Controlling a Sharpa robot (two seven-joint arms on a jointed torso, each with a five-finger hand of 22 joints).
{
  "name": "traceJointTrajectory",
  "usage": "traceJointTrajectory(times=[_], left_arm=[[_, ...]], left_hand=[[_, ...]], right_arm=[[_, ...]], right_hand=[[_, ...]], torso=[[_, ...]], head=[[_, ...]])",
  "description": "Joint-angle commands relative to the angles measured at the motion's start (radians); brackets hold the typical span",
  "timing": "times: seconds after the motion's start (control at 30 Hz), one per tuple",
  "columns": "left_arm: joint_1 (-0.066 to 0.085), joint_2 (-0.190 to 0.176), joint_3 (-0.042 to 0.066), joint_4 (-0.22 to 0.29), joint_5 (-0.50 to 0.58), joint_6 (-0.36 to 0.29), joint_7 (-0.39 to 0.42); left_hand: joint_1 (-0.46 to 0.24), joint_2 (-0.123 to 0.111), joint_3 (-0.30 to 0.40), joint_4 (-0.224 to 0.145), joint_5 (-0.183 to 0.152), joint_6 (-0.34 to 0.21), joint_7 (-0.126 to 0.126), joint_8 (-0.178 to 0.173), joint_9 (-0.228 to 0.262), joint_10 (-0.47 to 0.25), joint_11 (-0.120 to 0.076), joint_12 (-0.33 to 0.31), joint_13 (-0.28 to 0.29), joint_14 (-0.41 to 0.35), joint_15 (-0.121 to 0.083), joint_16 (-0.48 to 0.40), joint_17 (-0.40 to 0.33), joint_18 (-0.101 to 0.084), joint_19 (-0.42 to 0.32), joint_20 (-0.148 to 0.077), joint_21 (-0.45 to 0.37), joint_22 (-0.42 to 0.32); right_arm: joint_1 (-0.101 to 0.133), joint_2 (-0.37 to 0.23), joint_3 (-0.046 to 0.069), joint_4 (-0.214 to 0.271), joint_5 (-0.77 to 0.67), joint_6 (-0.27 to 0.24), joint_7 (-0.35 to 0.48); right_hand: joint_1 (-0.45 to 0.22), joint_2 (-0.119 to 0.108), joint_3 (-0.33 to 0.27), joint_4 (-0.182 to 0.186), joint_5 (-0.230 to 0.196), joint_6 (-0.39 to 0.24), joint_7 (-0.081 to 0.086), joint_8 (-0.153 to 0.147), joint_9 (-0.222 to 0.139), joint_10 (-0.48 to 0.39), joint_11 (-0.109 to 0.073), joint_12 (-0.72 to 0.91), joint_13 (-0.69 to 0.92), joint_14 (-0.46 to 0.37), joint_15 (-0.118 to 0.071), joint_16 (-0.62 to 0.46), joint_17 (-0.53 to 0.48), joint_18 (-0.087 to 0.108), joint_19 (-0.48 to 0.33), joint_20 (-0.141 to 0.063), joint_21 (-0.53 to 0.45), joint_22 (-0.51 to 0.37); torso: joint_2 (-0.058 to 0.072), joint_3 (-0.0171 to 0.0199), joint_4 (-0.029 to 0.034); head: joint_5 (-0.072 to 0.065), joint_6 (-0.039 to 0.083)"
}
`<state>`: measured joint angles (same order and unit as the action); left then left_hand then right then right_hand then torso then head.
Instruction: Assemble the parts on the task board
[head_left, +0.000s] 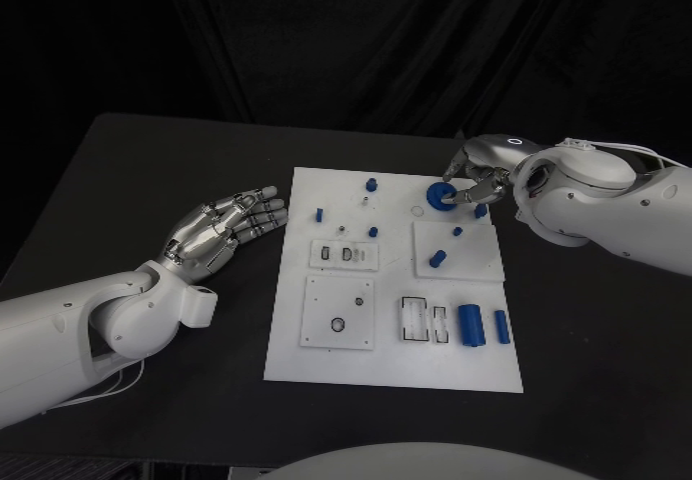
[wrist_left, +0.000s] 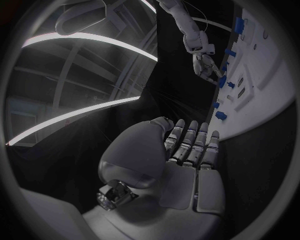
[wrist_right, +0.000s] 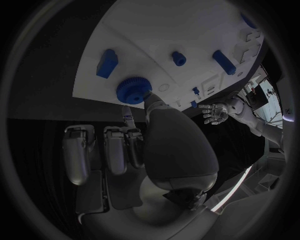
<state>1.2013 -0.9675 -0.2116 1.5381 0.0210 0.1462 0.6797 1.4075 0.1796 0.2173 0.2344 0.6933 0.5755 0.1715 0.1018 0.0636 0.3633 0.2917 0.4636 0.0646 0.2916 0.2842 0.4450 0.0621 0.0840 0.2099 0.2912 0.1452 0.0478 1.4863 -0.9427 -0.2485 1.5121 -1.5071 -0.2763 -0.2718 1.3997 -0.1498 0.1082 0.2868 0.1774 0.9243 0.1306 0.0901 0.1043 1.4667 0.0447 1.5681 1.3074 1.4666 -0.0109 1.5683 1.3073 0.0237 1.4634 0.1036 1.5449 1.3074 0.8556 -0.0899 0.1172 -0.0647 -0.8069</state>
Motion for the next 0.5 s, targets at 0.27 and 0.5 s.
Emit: traceJointTrajectory(times=[0.27,0.5], left_arm=[[-0.003,0.002,0.0,-0.001,-0.003,0.02,0.108],[-0.003,0.001,0.0,0.0,-0.003,0.02,0.107]], left_hand=[[-0.009,-0.002,0.006,0.0,0.005,0.001,0.023,0.004,0.0,0.008,0.001,0.003,0.001,0.003,-0.002,0.002,0.0,-0.006,-0.003,0.0,-0.003,-0.001],[-0.009,-0.002,0.006,0.0,0.005,0.001,0.023,0.004,0.0,0.008,0.001,0.003,0.001,0.003,-0.002,0.002,0.0,-0.006,-0.003,0.0,-0.003,-0.001]], right_arm=[[-0.008,0.006,0.001,-0.008,-0.009,0.017,-0.013],[-0.012,0.011,0.001,-0.014,-0.009,0.021,-0.011]], right_hand=[[0.029,0.005,0.017,-0.011,0.083,0.035,0.0,0.018,0.016,0.104,0.006,0.003,0.263,0.104,0.006,0.003,0.263,-0.011,0.074,0.001,-0.014,0.246],[0.05,0.011,0.029,-0.027,0.161,0.059,-0.001,0.028,0.034,0.104,0.01,0.003,0.263,0.104,0.009,0.003,0.263,-0.008,0.067,0.004,-0.022,0.243]], torso=[[0.0,0.001,-0.0001],[0.0,0.0005,-0.0008]], head=[[0.0,0.0],[0.001,-0.001]])
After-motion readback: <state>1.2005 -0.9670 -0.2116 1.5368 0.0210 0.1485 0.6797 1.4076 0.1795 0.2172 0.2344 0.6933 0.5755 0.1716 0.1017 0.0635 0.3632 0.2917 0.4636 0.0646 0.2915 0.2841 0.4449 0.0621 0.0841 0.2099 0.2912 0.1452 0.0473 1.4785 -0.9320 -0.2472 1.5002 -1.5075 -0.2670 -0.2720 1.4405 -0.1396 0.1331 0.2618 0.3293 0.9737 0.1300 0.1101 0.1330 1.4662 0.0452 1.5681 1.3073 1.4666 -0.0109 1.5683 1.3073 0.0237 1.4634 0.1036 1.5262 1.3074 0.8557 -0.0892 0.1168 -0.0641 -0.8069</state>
